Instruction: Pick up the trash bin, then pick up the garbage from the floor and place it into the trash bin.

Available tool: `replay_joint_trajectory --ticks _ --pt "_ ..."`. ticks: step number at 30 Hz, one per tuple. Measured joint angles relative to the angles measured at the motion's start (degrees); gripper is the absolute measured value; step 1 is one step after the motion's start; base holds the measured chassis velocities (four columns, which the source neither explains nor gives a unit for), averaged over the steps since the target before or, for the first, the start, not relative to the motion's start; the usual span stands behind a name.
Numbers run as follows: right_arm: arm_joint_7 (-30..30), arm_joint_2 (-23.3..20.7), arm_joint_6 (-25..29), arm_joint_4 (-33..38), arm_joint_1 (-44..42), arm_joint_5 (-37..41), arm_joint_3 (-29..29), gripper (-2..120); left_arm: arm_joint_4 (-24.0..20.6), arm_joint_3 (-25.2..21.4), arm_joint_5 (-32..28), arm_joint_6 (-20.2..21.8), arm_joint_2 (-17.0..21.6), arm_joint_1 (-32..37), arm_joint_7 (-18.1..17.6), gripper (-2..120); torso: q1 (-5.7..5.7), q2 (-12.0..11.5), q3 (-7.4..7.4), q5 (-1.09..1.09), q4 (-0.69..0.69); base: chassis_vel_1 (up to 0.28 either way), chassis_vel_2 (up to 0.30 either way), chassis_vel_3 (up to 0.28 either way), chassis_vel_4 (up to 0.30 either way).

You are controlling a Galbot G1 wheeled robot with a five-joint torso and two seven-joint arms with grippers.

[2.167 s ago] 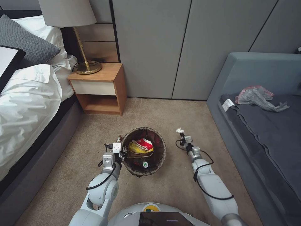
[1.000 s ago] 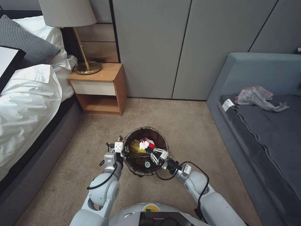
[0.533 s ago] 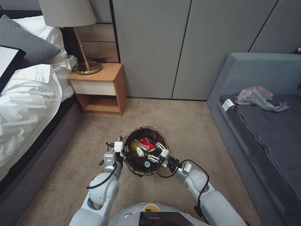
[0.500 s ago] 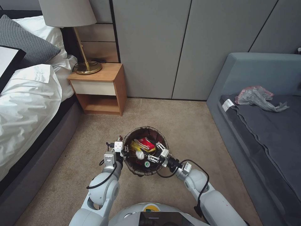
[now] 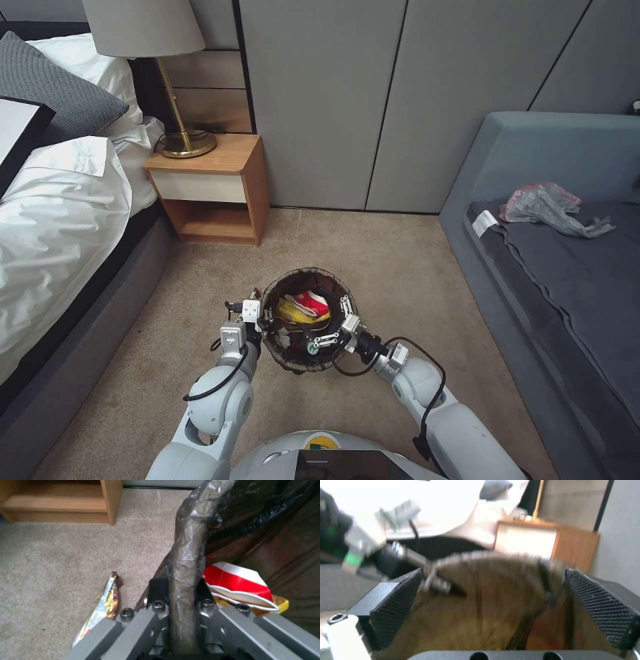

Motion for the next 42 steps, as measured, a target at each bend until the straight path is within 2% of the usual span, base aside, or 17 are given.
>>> replay_joint_trajectory --ticks 5,7,8,10,12,13,14,15,17,23,42 --pt "2.3 0.5 1.0 3.4 -0.8 -0.9 0.8 100 -0.1 -0.1 0.0 0.0 0.0 0.0 0.0 2 0.00 0.0 0.00 0.00 0.00 0.000 0.000 0.000 0.000" --pt "12.4 2.1 0.9 9.0 -2.7 -4.7 2.7 100 -0.2 -0.6 0.0 0.0 -0.1 0.2 0.0 2 0.00 0.0 0.00 0.00 0.01 0.000 0.000 0.000 0.000" --pt "12.4 2.1 0.9 9.0 -2.7 -4.7 2.7 100 -0.2 -0.6 0.0 0.0 -0.1 0.2 0.0 2 0.00 0.0 0.00 0.00 0.01 0.000 0.000 0.000 0.000" --pt "22.2 4.0 -1.2 13.8 -5.7 -7.7 6.1 100 -0.3 -1.2 0.6 -0.4 -0.1 0.3 0.1 2 0.00 0.0 0.00 0.00 0.01 0.000 0.000 0.000 0.000" --pt "24.6 4.5 -2.0 15.1 -6.8 -8.0 7.4 100 -0.5 -1.4 0.8 -0.5 -0.1 0.4 0.1 2 0.00 0.0 0.00 0.00 0.00 0.000 0.000 0.000 0.000" --pt "29.8 5.8 -3.6 17.2 -9.1 -8.4 10.5 100 -1.1 -1.7 1.1 -0.7 -0.1 0.5 0.2 2 0.00 0.0 -0.01 -0.01 -0.02 0.000 0.000 0.000 0.000" --pt "34.2 7.1 -4.3 17.5 -10.6 -8.5 13.2 100 -1.7 -1.9 1.1 -0.8 -0.1 0.5 0.3 2 0.00 0.0 0.00 -0.01 -0.02 0.000 0.000 0.000 0.000" --pt "34.2 7.1 -4.3 17.5 -10.6 -8.5 13.2 100 -1.7 -1.9 1.1 -0.8 -0.1 0.5 0.3 2 0.00 0.0 0.00 -0.01 -0.02 0.000 0.000 0.000 0.000" --pt "38.0 8.8 -3.1 14.2 -12.3 -8.2 16.9 100 -2.1 -2.0 1.1 -0.9 0.0 0.3 0.3 2 0.00 0.0 0.00 0.01 -0.02 0.000 0.000 0.000 0.000" --pt "37.9 9.1 -0.2 10.6 -12.6 -7.3 18.7 99 -2.1 -2.0 0.9 -0.9 0.1 0.2 0.2 2 0.00 0.0 0.00 0.01 0.00 0.000 0.000 0.000 0.000" --pt "36.8 8.8 -0.5 9.8 -11.0 -6.9 18.7 99 -2.4 -2.3 0.5 -1.0 0.3 0.3 0.2 2 0.00 0.0 0.00 0.00 0.00 0.016 0.012 0.012 0.015"
